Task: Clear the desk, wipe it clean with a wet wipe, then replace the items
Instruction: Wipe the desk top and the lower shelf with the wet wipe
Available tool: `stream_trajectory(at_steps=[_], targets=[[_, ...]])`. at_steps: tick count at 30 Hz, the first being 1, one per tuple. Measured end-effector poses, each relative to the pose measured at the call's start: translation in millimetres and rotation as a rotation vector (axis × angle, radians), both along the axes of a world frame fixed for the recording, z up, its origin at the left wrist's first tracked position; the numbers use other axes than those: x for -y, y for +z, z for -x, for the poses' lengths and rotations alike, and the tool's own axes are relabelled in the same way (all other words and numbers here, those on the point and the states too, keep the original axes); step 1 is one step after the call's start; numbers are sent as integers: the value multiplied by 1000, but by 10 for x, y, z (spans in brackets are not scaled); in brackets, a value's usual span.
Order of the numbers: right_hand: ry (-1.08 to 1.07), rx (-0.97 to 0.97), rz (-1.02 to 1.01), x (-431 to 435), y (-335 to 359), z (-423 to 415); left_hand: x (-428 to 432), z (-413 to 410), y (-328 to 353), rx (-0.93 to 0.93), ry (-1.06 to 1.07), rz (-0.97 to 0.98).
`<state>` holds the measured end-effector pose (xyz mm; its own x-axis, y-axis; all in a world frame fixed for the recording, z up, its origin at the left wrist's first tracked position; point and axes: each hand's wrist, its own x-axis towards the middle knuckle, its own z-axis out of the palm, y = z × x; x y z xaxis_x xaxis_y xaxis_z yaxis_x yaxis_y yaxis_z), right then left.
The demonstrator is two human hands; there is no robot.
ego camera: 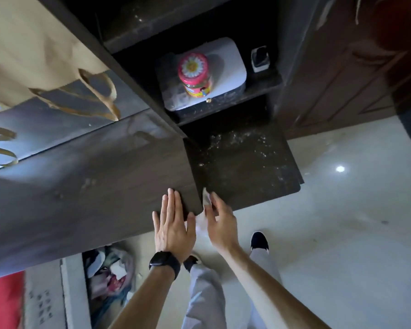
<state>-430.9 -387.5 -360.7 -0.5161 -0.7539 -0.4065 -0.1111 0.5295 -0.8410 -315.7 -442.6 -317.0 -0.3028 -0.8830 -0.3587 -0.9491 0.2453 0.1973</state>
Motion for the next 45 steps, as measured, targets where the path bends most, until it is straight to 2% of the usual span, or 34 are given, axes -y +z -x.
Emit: stream_trajectory(at_steps=[3,6,14,18,21,24,27,30,34,36,38,40,45], targets=[[-73,-9,110,119,45,20,-18,45,43,3,17,-29],[33,-86,272,170,124,-177,-63,-22,100,18,33,-33],[32,-76,-8,890,151,-50,-81,-317,62,75,120,21],[-23,-167,69,902,153,78,-96,-269,74,61,139,43],[-52,-77,117,646,3,151,-78,-162,80,29,153,52],[47,39,79,139,-116,76,-41,2,55,6,108,62],[93,68,31,-228,-155,-42,29,226,-14,0,55,70],[146,192,23,-150,-147,42,212,464,-110,22,-21,103],[341,278,38,256,-211,326,390,602,-218,-9,-39,149],[481,120,32,434,-404,384,369,584,-261,-14,-86,194],[707,-269,-15,581,-674,431,356,567,-297,-11,-122,223],[855,-504,-116,706,-906,502,367,570,-324,-1,-130,236],[989,-908,-198,924,-989,595,376,578,-323,8,-135,249]])
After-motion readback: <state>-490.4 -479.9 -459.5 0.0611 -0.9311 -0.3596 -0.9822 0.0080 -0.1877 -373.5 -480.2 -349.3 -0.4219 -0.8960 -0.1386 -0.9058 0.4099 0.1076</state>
